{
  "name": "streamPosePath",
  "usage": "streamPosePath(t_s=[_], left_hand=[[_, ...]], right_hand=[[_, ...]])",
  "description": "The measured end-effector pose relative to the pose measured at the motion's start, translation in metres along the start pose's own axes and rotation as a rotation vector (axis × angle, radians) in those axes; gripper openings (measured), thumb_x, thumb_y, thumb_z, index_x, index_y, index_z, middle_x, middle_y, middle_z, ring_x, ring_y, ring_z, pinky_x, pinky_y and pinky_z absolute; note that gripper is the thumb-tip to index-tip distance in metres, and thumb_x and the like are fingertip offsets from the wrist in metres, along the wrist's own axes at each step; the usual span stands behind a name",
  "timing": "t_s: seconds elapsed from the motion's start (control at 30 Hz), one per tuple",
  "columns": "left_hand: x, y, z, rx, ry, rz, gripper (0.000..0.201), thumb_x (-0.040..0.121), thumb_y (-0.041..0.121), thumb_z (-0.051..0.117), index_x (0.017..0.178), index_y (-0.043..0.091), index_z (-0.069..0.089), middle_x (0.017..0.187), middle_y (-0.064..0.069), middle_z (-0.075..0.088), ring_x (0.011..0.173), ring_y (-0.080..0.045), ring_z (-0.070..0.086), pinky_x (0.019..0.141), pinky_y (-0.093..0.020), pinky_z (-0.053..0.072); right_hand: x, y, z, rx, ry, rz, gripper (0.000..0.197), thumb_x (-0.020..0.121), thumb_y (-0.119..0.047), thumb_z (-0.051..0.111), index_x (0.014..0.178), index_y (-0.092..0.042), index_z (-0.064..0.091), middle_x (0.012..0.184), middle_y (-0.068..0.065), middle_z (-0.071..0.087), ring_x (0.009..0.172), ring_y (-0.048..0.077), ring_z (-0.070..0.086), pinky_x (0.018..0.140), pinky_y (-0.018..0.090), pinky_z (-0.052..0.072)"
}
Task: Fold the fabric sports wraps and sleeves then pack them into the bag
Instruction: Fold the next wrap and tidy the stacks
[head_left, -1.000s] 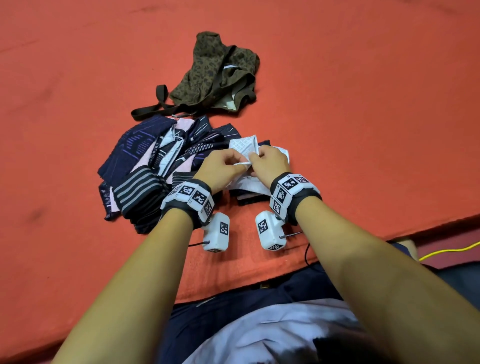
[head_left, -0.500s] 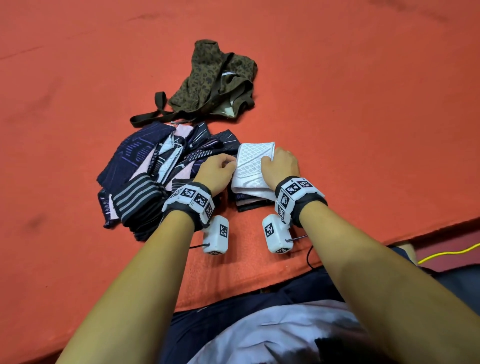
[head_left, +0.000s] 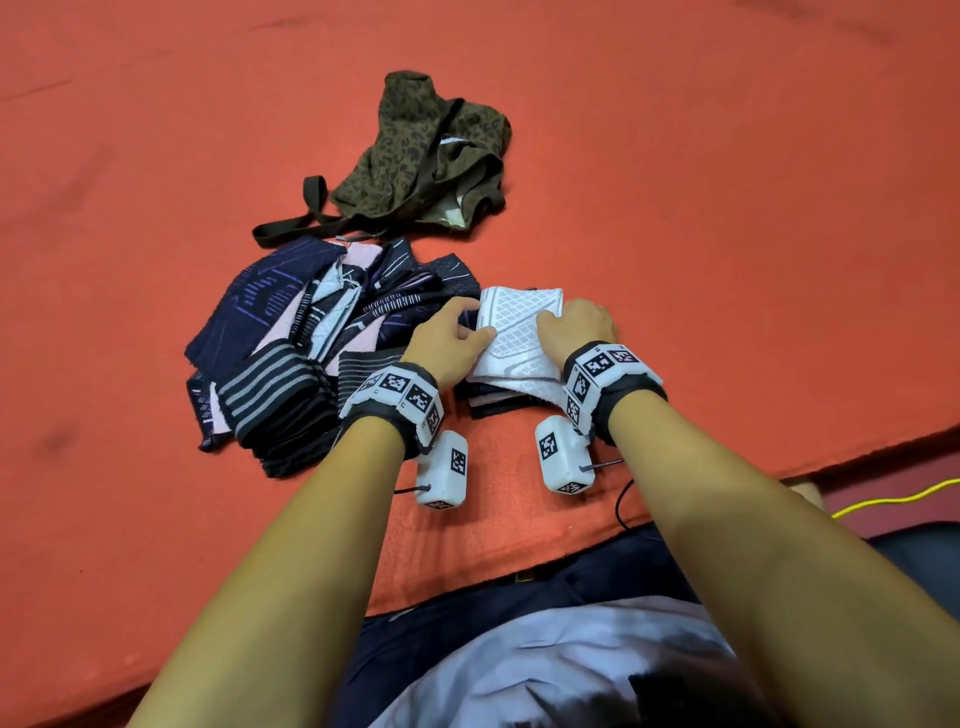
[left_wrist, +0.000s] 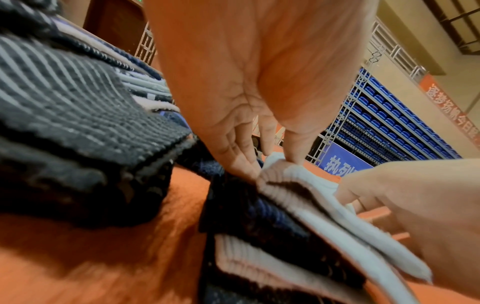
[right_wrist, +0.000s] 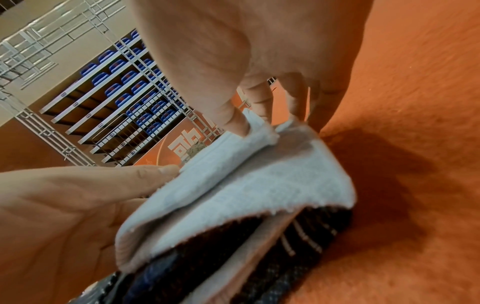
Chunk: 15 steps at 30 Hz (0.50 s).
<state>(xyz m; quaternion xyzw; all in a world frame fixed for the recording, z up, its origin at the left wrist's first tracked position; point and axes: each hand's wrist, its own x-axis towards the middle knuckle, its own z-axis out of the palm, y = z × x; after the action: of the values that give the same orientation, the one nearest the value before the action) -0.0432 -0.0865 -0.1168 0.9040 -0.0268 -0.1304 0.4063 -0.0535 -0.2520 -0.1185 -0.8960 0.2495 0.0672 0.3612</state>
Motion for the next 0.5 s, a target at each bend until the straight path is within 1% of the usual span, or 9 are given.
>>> streamPosePath(t_s=[0.07,0.1,0.17,0.23,0.33,0.43,0.5], left_hand=[[0.001,0.0,0.0,0.01,-0.009,-0.001,0.038,0.095,0.037,0.061,0.131,0.031,0.053,0.087,0.003,0.068,0.079,-0.007,0.061,0.074,-0.023,0.046],[0.001,0.0,0.0,0.014,-0.009,0.002,0.038,0.095,0.037,0.06,0.133,0.031,0.054,0.088,0.002,0.068,0.081,-0.008,0.062,0.077,-0.024,0.047],[0.001,0.0,0.0,0.023,-0.006,0.011,0.04,0.097,0.036,0.058,0.136,0.033,0.054,0.086,0.002,0.066,0.082,-0.009,0.061,0.08,-0.025,0.046],[0.001,-0.001,0.0,0.037,-0.002,0.019,0.041,0.097,0.034,0.057,0.138,0.034,0.053,0.086,0.001,0.066,0.082,-0.011,0.06,0.081,-0.025,0.045],[0.001,-0.001,0.002,0.048,0.0,0.023,0.04,0.096,0.035,0.058,0.136,0.034,0.052,0.084,0.001,0.064,0.08,-0.011,0.059,0.077,-0.025,0.044],[0.001,-0.002,0.004,0.035,0.002,0.02,0.04,0.096,0.037,0.058,0.136,0.036,0.052,0.086,0.0,0.065,0.081,-0.013,0.061,0.078,-0.027,0.048],[0.0,-0.002,0.005,0.019,0.004,0.027,0.038,0.096,0.035,0.057,0.134,0.038,0.053,0.08,0.001,0.063,0.075,-0.012,0.059,0.071,-0.025,0.047]], right_hand=[[-0.001,0.0,-0.002,0.016,-0.029,0.017,0.025,0.093,-0.032,0.048,0.088,-0.009,0.057,0.102,0.018,0.064,0.096,0.036,0.062,0.075,0.038,0.047],[-0.002,0.0,-0.004,0.02,-0.044,0.02,0.024,0.094,-0.032,0.048,0.087,-0.009,0.055,0.097,0.015,0.064,0.09,0.034,0.062,0.073,0.037,0.049],[-0.002,0.001,-0.007,0.035,-0.069,0.032,0.02,0.094,-0.029,0.048,0.091,-0.01,0.054,0.093,0.011,0.061,0.087,0.032,0.062,0.074,0.037,0.053],[-0.002,0.001,-0.01,0.048,-0.084,0.035,0.015,0.093,-0.026,0.047,0.093,-0.011,0.052,0.091,0.009,0.059,0.086,0.03,0.062,0.073,0.036,0.053],[-0.002,0.003,-0.01,0.045,-0.081,0.034,0.014,0.091,-0.022,0.048,0.088,-0.009,0.052,0.086,0.006,0.056,0.078,0.027,0.058,0.063,0.032,0.047],[-0.001,0.005,-0.009,0.031,-0.041,0.023,0.023,0.092,-0.019,0.048,0.071,-0.01,0.047,0.075,0.005,0.051,0.064,0.023,0.05,0.052,0.028,0.038],[-0.001,0.006,-0.008,0.033,-0.019,0.017,0.026,0.093,-0.018,0.048,0.068,-0.011,0.044,0.072,0.004,0.048,0.057,0.02,0.043,0.048,0.027,0.032]])
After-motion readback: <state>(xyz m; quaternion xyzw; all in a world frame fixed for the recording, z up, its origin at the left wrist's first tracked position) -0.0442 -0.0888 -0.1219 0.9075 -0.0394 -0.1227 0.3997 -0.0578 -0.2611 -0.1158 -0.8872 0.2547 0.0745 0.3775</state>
